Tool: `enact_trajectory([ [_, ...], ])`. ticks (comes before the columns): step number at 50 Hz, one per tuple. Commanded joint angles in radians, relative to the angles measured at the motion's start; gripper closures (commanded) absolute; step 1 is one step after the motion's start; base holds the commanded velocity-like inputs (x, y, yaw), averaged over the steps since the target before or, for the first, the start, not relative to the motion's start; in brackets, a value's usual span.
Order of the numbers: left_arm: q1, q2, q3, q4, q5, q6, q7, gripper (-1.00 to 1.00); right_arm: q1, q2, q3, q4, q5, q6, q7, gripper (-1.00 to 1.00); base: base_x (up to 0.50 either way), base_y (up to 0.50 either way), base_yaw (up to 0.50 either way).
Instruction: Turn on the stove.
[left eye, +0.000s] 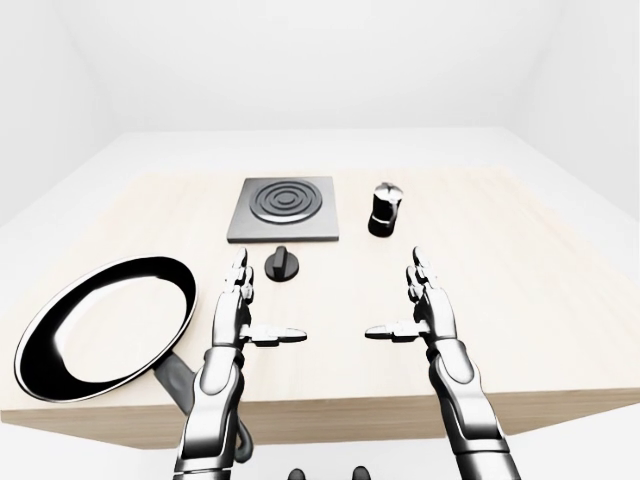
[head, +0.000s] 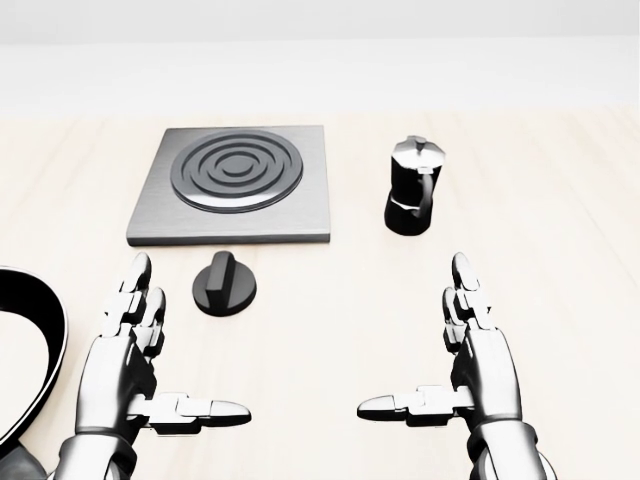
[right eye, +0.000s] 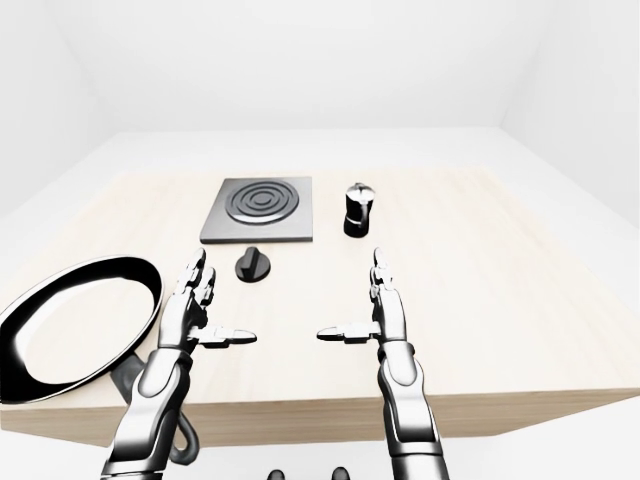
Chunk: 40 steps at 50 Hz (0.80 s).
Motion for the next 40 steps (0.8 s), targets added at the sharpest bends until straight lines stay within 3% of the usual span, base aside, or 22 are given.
enact_trajectory([
  [1, -0.002, 0.000, 0.001, 0.002, -0.001, 0.001, -0.001, -1.00, -0.002, 0.000, 0.000, 0.000, 0.000, 0.001, 0.000, -1.00, 0.16, 0.00, 0.00],
  [5, 0.004, -0.001, -0.002, -0.021, -0.003, 0.016, -0.002, -1.00, -0.001, 0.000, 0.000, 0.001, 0.000, -0.001, 0.000, -1.00, 0.16, 0.00, 0.00],
  [24, 0.013, -0.003, -0.004, -0.045, -0.003, 0.032, -0.001, -1.00, 0.002, 0.000, 0.001, -0.003, 0.000, 0.001, 0.000, -1.00, 0.16, 0.00, 0.00],
  [32, 0.008, -0.002, -0.002, -0.021, -0.003, 0.014, -0.003, -1.00, 0.000, 0.000, 0.000, 0.004, -0.001, -0.005, 0.001, -1.00, 0.16, 0.00, 0.00],
  [34, 0.011, -0.002, -0.002, -0.033, -0.004, 0.023, -0.002, -1.00, 0.001, 0.000, 0.000, 0.004, 0.000, -0.004, 0.001, -1.00, 0.17, 0.00, 0.00],
  [40, 0.010, -0.001, -0.002, -0.031, -0.003, 0.022, -0.003, -1.00, 0.003, 0.000, 0.000, -0.001, 0.000, -0.003, 0.001, -1.00, 0.17, 0.00, 0.00],
])
